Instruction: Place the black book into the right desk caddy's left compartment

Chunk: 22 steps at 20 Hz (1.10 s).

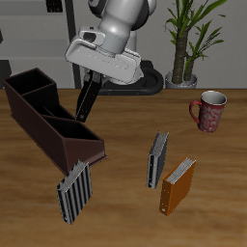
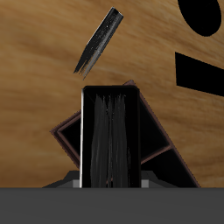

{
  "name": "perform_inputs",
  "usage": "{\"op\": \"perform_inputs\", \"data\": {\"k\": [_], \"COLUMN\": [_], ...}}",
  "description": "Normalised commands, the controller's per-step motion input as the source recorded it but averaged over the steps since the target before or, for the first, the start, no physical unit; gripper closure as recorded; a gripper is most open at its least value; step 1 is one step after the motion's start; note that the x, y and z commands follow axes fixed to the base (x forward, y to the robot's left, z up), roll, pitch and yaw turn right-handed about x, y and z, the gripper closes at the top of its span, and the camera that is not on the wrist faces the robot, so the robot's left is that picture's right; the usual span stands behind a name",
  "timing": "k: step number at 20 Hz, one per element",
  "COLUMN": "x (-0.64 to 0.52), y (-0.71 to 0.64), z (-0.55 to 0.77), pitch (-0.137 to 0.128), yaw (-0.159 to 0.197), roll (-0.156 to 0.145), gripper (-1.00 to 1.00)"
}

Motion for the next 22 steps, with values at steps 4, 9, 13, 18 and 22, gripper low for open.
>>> {"op": "perform_inputs", "data": {"k": [4, 9, 13, 18, 22], "x": [0.04, 0.07, 0.07, 0.01, 0.11], "y": [0.00, -0.09, -0.09, -0.02, -0.14], "z": [-0.14, -0.06, -0.05, -0.11, -0.14], "pitch": [0.020, 0.005, 0.002, 0.009, 0.021], "yaw": [-0.015, -0.024, -0.023, 0.001, -0.011], "roll": [0.003, -0.020, -0.030, -0.005, -0.021], "gripper": [1.00, 1.00, 1.00, 1.00, 1.00]}}
